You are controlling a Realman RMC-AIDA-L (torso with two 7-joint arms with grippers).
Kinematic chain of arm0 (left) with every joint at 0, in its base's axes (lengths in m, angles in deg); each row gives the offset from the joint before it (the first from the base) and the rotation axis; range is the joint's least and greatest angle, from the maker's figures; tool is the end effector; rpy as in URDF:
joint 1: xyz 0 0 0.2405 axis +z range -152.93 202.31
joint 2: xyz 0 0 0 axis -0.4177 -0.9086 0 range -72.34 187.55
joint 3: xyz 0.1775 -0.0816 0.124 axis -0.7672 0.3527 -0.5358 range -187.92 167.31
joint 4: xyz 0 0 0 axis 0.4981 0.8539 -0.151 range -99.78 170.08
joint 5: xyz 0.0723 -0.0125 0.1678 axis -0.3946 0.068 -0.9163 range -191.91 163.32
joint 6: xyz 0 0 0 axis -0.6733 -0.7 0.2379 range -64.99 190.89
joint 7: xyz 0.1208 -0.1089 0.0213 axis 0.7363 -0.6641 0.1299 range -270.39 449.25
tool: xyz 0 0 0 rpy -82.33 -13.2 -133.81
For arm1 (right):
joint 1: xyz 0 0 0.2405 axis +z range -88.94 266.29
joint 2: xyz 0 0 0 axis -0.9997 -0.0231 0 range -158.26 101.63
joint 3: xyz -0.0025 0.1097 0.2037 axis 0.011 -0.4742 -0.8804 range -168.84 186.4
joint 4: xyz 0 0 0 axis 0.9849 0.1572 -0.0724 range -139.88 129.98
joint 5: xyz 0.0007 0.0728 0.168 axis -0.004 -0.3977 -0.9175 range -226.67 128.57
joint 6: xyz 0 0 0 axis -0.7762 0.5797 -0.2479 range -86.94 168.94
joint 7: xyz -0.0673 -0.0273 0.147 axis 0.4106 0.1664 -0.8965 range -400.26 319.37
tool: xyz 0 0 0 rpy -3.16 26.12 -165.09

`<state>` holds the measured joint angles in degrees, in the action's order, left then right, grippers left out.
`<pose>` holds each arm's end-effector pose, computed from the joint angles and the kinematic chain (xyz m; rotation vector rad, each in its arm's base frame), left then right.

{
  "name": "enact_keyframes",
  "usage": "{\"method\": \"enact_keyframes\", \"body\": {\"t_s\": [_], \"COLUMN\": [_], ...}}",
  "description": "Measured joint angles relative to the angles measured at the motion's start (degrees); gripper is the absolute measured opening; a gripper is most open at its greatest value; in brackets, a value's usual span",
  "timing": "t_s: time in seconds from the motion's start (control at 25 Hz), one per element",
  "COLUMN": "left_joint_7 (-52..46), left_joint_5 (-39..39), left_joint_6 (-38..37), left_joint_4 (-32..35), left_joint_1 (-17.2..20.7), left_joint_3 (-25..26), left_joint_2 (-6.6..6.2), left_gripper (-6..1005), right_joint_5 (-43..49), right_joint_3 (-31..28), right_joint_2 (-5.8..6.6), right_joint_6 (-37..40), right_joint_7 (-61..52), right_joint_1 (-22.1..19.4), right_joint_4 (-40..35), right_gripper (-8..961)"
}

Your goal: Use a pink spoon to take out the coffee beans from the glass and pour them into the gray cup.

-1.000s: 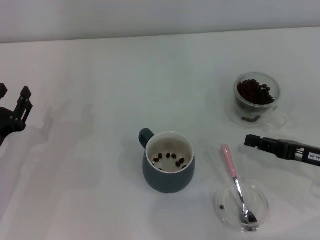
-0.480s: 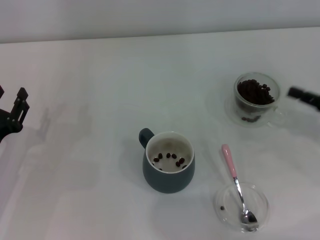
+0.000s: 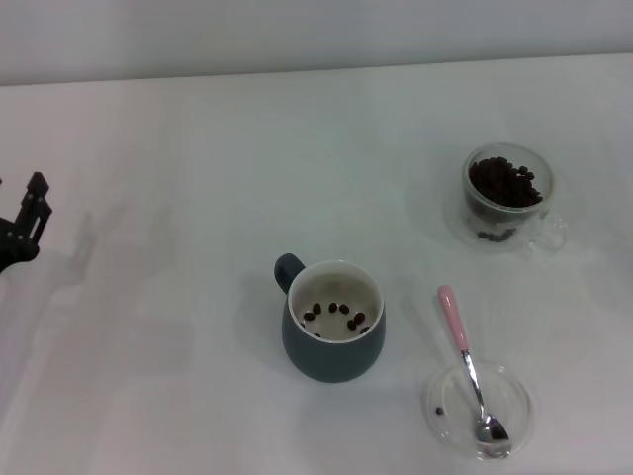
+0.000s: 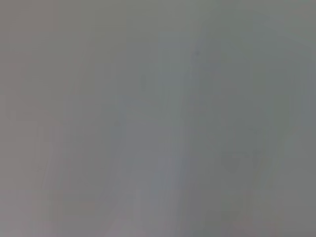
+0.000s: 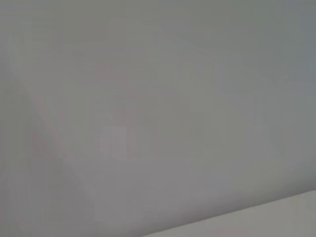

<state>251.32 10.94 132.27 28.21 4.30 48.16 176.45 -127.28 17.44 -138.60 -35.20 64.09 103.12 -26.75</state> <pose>-0.2970 0.2986 -0.0061 -1.7643 -0.5905 -0.7279 0.3776 0.2645 0.1111 -1.6662 1.0953 0.8345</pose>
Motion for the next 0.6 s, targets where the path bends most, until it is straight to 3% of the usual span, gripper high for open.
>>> {"method": "enact_keyframes", "body": {"t_s": [0.28,0.52,0.6], "left_joint_7": [0.00,0.00,0.00], "left_joint_5": [-0.02,-0.03,-0.02], "left_joint_6": [0.17,0.02,0.01], "left_joint_4": [0.09,0.15,0.17], "left_joint_1": [0.07,0.14,0.28], "left_joint_3": [1.41,1.46,1.51], "left_joint_2": [0.06,0.15,0.20], "left_gripper": [552,551,551], "right_joint_5": [-0.08,-3.18,-5.64], "right_joint_3": [-5.41,-5.69,-5.70], "right_joint_2": [-3.25,-4.01,-4.02], "right_joint_6": [4.87,7.23,7.16], "right_joint_7": [11.45,20.65,25.28], "right_joint_1": [0.59,1.09,1.05], "right_joint_4": [0.23,2.24,3.78], "right_gripper": [270,288,379]}}
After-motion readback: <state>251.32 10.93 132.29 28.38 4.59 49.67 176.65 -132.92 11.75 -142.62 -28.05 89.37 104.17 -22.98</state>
